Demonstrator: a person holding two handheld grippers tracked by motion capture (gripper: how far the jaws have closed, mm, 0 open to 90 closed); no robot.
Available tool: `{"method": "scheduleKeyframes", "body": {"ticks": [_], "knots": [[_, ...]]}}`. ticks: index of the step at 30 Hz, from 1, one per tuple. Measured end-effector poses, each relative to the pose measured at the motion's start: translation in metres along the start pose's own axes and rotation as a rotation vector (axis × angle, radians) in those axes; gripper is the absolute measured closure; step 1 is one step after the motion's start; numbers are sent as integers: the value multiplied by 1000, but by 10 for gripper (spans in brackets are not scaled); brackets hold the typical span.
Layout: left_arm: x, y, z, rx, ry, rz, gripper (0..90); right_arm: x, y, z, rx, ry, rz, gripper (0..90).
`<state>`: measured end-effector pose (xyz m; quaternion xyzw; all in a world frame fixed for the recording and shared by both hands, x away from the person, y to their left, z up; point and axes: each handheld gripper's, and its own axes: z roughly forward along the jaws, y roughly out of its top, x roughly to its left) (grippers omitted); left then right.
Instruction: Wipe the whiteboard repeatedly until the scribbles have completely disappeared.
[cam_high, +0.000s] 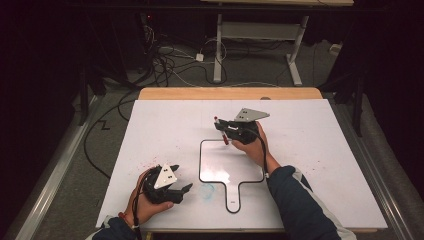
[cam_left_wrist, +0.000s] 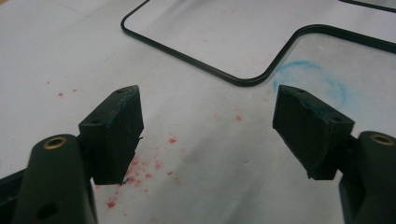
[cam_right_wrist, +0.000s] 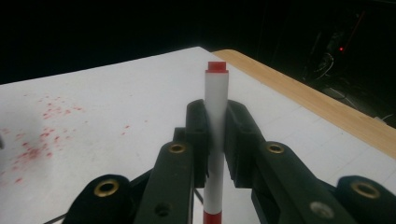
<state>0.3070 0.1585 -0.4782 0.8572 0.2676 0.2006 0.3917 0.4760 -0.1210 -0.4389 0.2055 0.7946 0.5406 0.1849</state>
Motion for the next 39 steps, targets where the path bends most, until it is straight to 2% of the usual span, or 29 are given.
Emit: {"method": "scheduleKeyframes", "body": {"ticks": [2, 4, 8, 13, 21, 24, 28, 31, 36, 39], "knots": [[0, 0, 0, 3, -4, 6, 236, 0, -3, 5, 4, 4, 9, 817], [0, -1, 1, 4, -6, 6, 236, 2, -7, 11, 30, 3, -13, 817], [0, -1, 0, 3, -8, 11, 238, 4, -9, 7, 30, 2, -9, 818], [-1, -1, 0, 6, -7, 15, 238, 0, -15, -7, 35, -17, -35, 818], [-2, 0, 1, 15, -10, 20, 240, -14, -26, -33, 42, -78, -37, 818], [-2, 0, 1, 13, -11, 18, 241, -17, -29, -40, 53, -94, -50, 818], [-2, 0, 1, 14, -12, 22, 241, -21, -31, -47, 66, -119, -40, 818], [-2, 0, 1, 14, -13, 22, 241, -16, -29, -45, 54, -112, -43, 818], [-2, 0, 2, 17, -15, 25, 241, 1, -23, -26, 36, -67, -83, 818], [-2, 0, 2, 17, -18, 25, 242, 5, -22, -21, 36, -59, -96, 818]]}}
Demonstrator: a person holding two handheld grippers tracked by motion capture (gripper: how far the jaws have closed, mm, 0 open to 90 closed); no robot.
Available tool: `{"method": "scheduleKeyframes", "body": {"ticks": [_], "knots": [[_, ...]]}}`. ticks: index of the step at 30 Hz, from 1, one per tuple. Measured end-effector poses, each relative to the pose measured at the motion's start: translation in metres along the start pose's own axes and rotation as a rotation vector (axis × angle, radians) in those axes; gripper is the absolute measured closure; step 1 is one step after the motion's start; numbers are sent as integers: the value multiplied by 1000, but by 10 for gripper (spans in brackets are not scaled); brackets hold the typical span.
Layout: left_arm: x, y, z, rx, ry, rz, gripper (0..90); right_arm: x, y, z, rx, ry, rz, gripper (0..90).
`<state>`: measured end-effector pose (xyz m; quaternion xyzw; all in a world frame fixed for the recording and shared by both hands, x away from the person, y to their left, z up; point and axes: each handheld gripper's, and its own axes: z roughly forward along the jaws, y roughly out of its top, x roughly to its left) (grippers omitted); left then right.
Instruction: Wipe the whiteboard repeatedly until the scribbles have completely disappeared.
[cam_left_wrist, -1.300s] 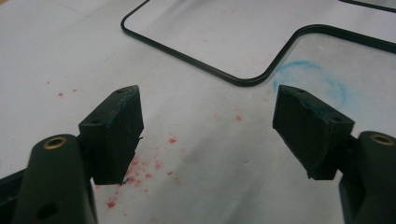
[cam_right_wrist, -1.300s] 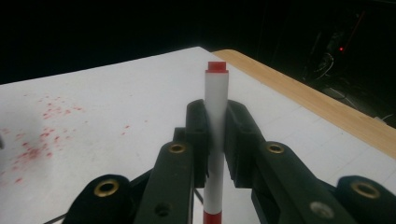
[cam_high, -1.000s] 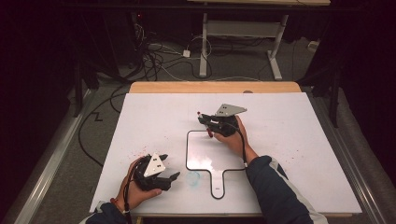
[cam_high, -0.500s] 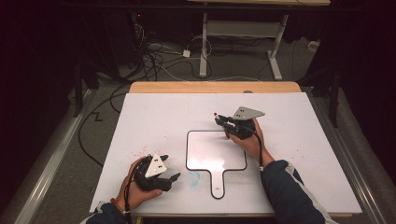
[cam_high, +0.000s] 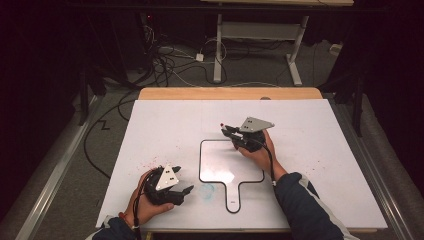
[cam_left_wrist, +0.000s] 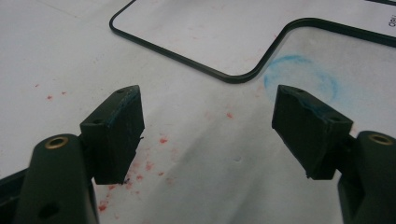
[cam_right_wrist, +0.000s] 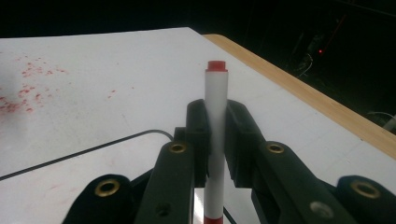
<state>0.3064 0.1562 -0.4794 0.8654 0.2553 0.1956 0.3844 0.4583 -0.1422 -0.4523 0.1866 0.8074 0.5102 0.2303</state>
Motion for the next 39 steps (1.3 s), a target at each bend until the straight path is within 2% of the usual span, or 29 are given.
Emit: {"method": "scheduleKeyframes", "body": {"ticks": [3, 8, 13, 18, 24, 26, 29, 31, 34, 39], "knots": [[0, 0, 0, -1, -1, 1, 242, -6, -3, -6, 8, -17, -7, 819], [0, 0, -1, -2, -3, 2, 242, -19, -17, -25, 17, -82, 9, 819], [-1, 1, 0, -1, -3, 3, 242, -22, -20, -32, 24, -99, 6, 819], [-1, 1, -1, -3, -3, -4, 242, -19, -12, -21, 20, -86, -5, 819], [0, 1, -1, -8, -11, -3, 242, -14, 9, 9, 9, -55, 0, 819], [0, 1, -1, -13, -15, 3, 243, -10, 15, 18, 6, -29, -2, 818], [0, 0, -1, -13, -20, 3, 242, -5, 15, 26, 33, -19, -16, 818], [0, 0, -1, -12, -20, 4, 243, -4, 12, 28, 48, -13, -9, 818], [0, 0, -2, -16, -17, 5, 243, -9, 10, 25, 43, -21, 3, 819], [0, 1, -2, -13, -17, 6, 243, -15, -1, 9, 42, -42, 4, 819]]}}
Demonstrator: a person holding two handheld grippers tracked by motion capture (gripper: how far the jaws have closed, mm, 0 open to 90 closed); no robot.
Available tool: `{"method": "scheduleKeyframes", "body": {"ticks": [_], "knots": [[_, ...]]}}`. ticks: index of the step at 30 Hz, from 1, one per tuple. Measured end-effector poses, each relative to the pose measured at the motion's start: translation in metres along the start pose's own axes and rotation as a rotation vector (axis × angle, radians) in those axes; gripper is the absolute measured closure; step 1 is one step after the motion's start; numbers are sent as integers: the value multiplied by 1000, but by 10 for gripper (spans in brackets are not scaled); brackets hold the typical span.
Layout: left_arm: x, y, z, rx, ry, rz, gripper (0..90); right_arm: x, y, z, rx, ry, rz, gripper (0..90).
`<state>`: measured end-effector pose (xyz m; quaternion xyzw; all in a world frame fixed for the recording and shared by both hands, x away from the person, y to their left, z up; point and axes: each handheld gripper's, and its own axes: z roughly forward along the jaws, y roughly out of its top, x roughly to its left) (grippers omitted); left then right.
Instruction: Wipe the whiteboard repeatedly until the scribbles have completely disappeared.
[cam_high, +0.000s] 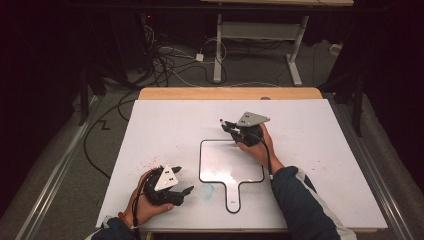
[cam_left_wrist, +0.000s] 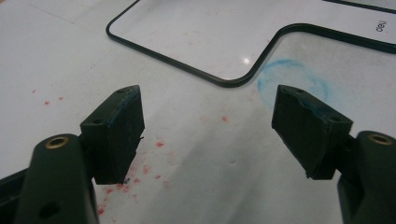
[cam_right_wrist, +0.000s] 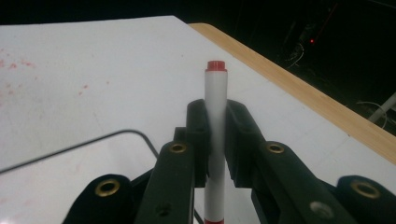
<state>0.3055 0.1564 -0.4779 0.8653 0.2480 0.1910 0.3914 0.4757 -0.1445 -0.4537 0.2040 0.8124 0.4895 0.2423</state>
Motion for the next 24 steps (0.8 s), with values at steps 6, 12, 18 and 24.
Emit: {"method": "scheduleKeyframes", "body": {"ticks": [6, 12, 18, 24], "knots": [[-1, 1, 0, 5, 3, 3, 244, -14, -14, -24, 13, -57, 11, 819], [-2, 1, 1, 7, 4, 3, 245, -13, -10, -18, 4, -53, 8, 818], [-1, 0, -1, 0, 0, 1, 245, 4, 6, 12, -10, 4, -4, 818], [0, -1, -1, -4, -5, 1, 245, 16, 13, 25, 2, 31, -32, 819]]}}
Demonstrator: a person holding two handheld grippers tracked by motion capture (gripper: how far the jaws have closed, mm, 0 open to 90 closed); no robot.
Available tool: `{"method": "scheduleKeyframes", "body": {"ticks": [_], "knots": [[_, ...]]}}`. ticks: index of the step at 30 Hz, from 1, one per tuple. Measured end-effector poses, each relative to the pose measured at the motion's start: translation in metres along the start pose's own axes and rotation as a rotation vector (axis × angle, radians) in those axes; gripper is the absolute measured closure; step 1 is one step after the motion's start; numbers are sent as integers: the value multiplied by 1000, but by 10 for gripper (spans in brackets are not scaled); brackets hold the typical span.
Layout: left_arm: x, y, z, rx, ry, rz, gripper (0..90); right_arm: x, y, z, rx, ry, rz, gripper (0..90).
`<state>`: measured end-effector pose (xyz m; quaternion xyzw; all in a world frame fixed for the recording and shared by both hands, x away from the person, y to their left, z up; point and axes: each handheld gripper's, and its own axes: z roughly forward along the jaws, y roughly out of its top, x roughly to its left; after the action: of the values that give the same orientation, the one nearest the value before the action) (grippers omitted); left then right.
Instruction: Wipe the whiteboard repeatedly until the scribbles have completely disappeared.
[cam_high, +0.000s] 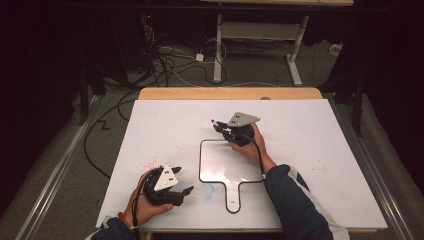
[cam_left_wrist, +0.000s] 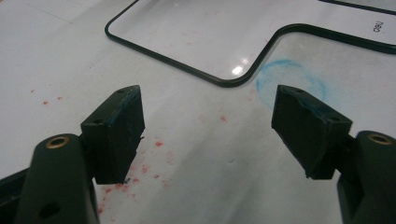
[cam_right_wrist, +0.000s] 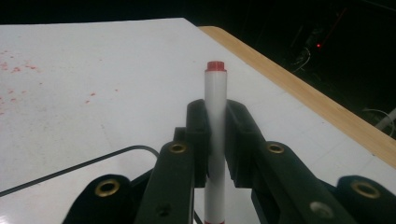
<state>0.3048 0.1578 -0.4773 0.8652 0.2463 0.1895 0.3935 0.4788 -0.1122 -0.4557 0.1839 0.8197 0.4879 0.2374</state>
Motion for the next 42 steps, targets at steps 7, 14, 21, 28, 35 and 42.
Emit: {"method": "scheduleKeyframes", "body": {"ticks": [7, 14, 21, 28, 35, 42], "knots": [[-1, 1, 0, 1, 10, 2, 245, -15, -13, -20, 19, -50, 19, 819], [-2, 2, 1, 7, 10, 4, 246, -38, -30, -45, 38, -121, 37, 819], [-2, 0, 0, 6, 6, 0, 247, -28, -23, -31, 5, -91, 49, 818], [-1, 0, -1, -1, 5, 1, 247, -15, -14, -19, 2, -41, 26, 819], [-1, 0, -1, 2, 10, 1, 247, -24, -31, -43, 32, -66, 38, 818], [-2, 0, -1, 4, 12, -3, 247, -18, -24, -36, 17, -40, 33, 818]]}}
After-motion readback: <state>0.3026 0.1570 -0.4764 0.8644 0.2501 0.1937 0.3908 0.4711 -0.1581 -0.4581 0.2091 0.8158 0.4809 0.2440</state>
